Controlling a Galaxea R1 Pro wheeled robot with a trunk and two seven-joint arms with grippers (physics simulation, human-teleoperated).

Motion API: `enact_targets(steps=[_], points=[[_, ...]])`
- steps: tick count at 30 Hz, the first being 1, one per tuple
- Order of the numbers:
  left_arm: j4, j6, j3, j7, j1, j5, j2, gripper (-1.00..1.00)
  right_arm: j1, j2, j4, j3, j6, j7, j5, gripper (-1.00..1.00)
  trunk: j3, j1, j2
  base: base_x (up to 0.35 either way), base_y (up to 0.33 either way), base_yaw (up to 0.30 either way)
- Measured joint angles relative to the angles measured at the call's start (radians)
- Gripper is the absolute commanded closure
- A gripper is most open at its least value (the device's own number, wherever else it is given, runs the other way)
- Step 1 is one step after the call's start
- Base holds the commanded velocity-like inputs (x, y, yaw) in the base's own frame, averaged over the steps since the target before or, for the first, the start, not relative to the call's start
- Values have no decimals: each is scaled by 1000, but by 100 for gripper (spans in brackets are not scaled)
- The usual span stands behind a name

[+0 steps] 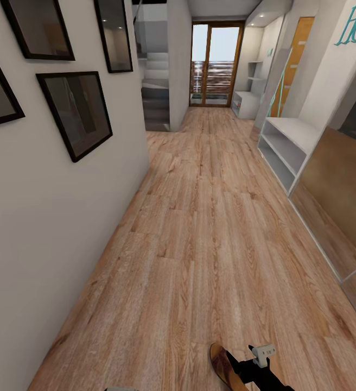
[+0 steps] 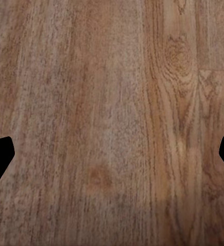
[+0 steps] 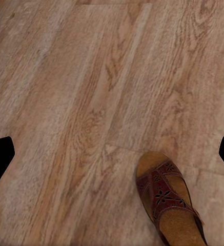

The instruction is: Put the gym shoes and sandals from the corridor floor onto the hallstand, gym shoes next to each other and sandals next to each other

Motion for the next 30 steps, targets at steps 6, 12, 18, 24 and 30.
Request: enact_targets(steps=[6,12,18,24,30], points=[[0,0,0,0,0,-1,0,-100,0,1,0,0,0,1,0,-100,0,0,0,0,-179,0],[0,0,0,0,0,0,0,-100,0,1,0,0,0,1,0,-100,-1,0,0,0,-42,57],[0,1,0,0,0,-1,0,-100,0,1,0,0,0,0,0,-100,-7,0,0,0,-5,190],[0,0,0,0,0,0,0,-100,0,1,0,0,0,0,0,-100,-13,0,0,0,-1,203],[0,0,0,-1,0,0,0,-100,0,1,0,0,0,1,0,-100,-16,0,0,0,0,70]])
